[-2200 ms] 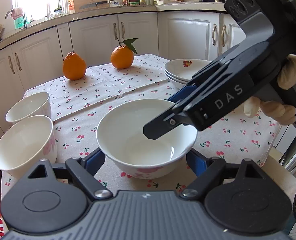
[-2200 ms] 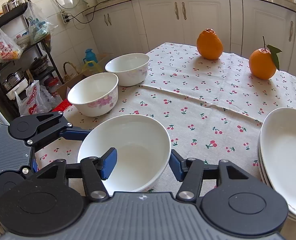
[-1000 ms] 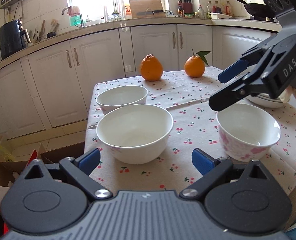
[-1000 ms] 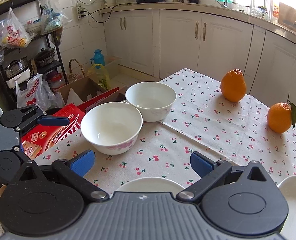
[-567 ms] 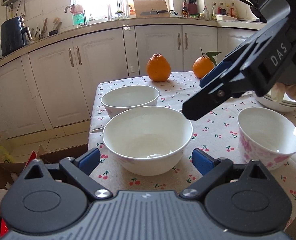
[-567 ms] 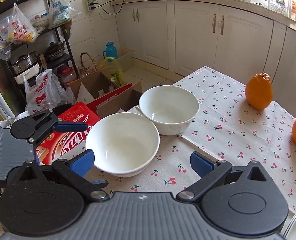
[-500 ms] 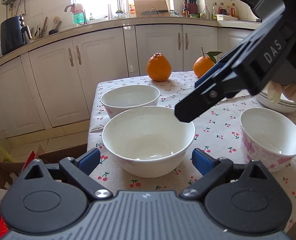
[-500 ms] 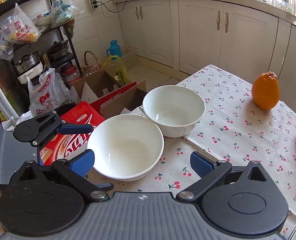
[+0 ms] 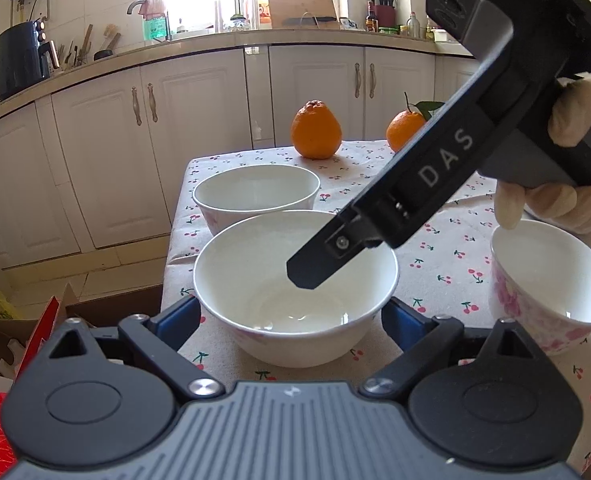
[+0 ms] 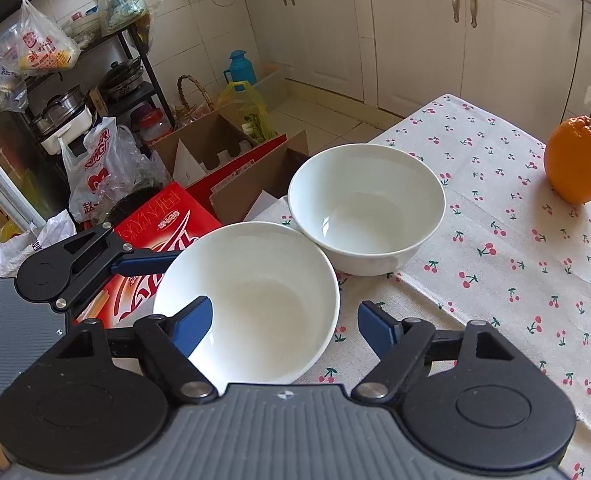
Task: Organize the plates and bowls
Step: 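Move the right tool to a plain white bowl and grasp its rim, then lift the plain white bowl with the right tool and carry it to the pink-decal bowl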
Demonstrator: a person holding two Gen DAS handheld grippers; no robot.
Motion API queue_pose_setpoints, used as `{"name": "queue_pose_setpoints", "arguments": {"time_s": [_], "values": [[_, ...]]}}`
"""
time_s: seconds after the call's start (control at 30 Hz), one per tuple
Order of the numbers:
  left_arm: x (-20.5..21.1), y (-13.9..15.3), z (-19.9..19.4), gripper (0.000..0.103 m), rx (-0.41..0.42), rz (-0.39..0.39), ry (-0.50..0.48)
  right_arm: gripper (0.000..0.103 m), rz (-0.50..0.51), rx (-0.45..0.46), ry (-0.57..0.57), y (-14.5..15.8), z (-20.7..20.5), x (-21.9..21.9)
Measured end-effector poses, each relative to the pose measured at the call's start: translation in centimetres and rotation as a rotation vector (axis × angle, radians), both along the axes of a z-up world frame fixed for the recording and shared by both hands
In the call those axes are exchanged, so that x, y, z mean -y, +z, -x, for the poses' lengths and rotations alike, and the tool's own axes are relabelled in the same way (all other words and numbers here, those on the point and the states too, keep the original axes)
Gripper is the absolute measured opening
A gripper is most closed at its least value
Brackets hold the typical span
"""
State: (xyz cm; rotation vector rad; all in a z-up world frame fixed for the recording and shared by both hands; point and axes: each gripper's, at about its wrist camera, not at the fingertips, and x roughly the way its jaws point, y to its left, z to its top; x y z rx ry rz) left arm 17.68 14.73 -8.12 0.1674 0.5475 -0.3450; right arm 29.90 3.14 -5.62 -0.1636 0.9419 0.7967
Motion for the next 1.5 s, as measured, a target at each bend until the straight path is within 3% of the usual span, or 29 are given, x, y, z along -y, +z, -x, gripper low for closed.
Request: {"name": "queue_pose_setpoints", "arguments": {"time_s": [0.23,0.43,1.03,1.5], "values": [[-0.1,0.1,0.0,0.095,-0.001,0.004,-0.009,0.068,-0.003,-0.021,0.017,-0.5,-0.3,-0.4],[-0.1,0.1,-0.1,0.095,-0.001,0.004,-0.012,0.065,0.000,-0.022,0.017,-0.5,-0.4,-0.4],[0.1,0.9,0.1,0.095,-0.001,-0.007,-0.030,0.065,-0.011,-0.019,0.011,-0.3,0.1,0.1],[1.1,2.8,2.5,0.095,0.020,-0.019,-0.041,0.065,-0.036,0.025,0.033,1.9,2.9,1.6]]}}
